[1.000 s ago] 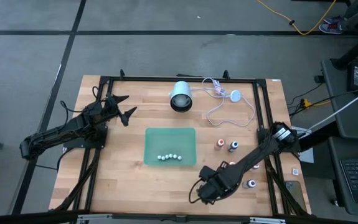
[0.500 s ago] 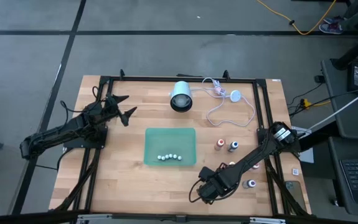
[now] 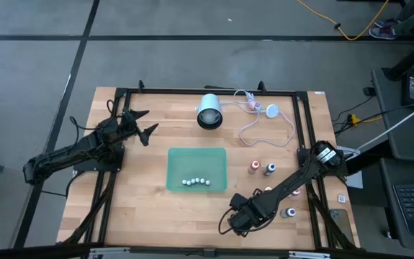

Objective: Pick & Place food coloring
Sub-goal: Put the small red food coloring bottle into the bin

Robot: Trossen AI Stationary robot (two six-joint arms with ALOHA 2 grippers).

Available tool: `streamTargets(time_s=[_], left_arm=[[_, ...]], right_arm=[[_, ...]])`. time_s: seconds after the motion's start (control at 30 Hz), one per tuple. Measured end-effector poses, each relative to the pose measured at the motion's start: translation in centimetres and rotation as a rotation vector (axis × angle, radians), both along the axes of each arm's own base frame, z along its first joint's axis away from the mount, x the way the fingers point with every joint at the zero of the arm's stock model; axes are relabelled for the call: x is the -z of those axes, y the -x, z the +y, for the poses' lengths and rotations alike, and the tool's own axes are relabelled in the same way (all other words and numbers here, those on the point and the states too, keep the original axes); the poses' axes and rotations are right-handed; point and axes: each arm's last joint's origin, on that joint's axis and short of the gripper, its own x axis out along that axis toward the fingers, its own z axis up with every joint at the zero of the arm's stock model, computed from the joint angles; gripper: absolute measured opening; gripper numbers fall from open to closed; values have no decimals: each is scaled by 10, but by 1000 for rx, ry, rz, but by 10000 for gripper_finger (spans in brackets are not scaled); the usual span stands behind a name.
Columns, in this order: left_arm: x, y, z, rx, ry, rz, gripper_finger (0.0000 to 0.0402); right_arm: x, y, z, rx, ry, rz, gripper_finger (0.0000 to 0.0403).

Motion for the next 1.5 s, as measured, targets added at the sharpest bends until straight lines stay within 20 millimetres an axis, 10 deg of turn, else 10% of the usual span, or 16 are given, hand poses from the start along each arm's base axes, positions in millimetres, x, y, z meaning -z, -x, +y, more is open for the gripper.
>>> streamTargets(time_s=[0.4, 0.87, 1.17, 1.5], left_arm=[[0, 0, 0, 0, 0, 0, 361], [0, 0, 0, 0, 0, 1, 361], [0, 0, 0, 0, 0, 1, 361], [0, 0, 0, 0, 0, 1, 361]], right_arm=[[-6, -1, 1, -31, 43, -26, 58], [-92, -15, 3, -339, 5, -29, 58], [-129, -37, -35, -449, 13, -68, 65], [-122, -76, -90, -411, 54, -134, 64]])
